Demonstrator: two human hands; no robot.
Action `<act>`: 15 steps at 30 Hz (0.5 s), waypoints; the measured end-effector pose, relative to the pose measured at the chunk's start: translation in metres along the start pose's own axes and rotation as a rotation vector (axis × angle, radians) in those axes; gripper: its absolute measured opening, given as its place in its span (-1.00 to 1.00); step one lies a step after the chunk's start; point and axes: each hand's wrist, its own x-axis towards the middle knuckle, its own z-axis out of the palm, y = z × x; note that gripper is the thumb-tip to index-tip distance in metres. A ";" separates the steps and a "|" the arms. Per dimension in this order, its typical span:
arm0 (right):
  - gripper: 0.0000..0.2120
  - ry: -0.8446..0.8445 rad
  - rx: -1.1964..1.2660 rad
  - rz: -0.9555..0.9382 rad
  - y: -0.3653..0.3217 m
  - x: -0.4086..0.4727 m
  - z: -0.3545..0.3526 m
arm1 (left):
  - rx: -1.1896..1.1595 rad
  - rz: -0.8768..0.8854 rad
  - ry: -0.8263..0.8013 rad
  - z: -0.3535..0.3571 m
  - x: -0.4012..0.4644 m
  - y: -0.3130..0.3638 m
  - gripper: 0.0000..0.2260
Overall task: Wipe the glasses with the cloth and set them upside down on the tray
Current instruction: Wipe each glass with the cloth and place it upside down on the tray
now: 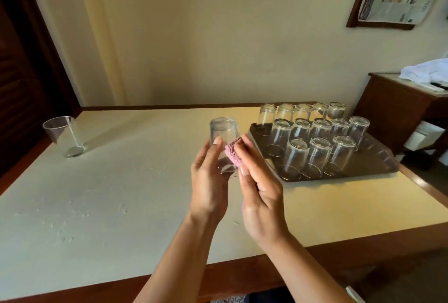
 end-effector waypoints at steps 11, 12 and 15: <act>-0.60 -0.052 -0.005 -0.050 0.003 0.011 0.000 | 0.143 0.081 -0.072 -0.003 0.003 0.008 -0.52; -0.59 -0.050 0.013 -0.054 0.005 0.003 0.003 | 0.154 0.055 -0.095 -0.006 0.006 0.011 -0.55; -0.57 -0.011 0.126 -0.040 0.005 0.013 -0.003 | 0.226 0.049 -0.208 -0.011 0.004 0.010 -0.63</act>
